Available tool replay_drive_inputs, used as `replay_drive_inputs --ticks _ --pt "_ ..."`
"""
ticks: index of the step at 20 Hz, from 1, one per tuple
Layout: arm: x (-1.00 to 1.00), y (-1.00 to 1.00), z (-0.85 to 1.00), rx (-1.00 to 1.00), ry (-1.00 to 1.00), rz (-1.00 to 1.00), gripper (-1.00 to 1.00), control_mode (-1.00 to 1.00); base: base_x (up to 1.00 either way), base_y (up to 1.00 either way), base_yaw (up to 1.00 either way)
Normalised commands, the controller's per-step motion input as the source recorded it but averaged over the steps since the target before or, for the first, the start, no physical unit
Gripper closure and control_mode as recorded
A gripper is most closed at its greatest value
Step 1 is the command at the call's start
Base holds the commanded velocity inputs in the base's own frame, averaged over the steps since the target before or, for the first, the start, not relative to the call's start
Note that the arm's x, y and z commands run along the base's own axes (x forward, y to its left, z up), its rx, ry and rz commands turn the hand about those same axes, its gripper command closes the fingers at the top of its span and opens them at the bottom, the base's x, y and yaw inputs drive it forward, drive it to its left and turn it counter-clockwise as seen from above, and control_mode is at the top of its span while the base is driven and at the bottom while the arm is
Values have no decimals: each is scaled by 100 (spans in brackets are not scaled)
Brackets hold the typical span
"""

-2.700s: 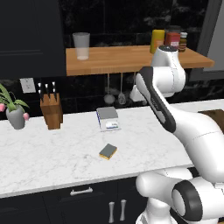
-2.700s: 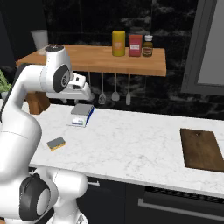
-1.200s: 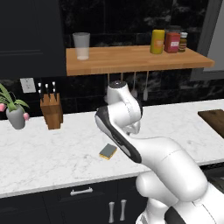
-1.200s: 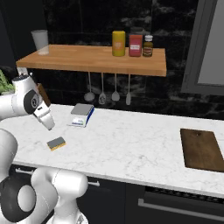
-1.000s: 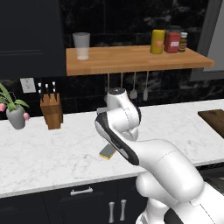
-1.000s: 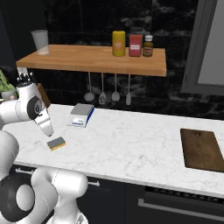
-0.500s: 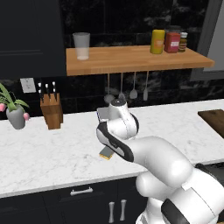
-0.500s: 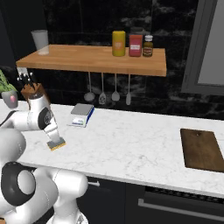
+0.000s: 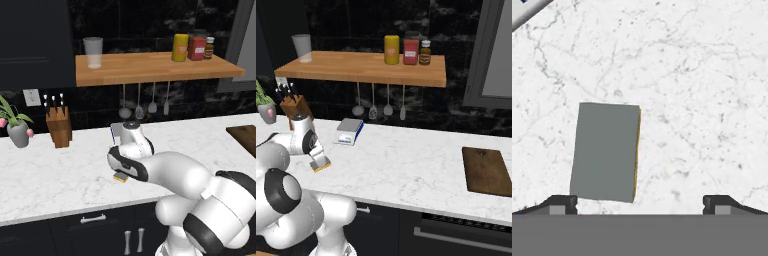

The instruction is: Pick up the sponge from the counter and clean the cutting board by briefly scrubbing or pressing down on the cutting board. Once finished, release the sponge.

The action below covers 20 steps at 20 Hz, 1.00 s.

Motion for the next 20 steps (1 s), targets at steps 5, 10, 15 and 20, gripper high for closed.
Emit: replay_drive_inputs --ticks 5,10,15,20 --pt "1 2 -9 0 0 -6 -100 -100 0 0 0" --pt "18 0 0 0 0 -5 -100 -100 0 0 0" --pt "35 0 0 0 0 -1 -100 -100 0 0 0" --pt "9 0 -9 0 0 0 -100 -100 0 0 0"
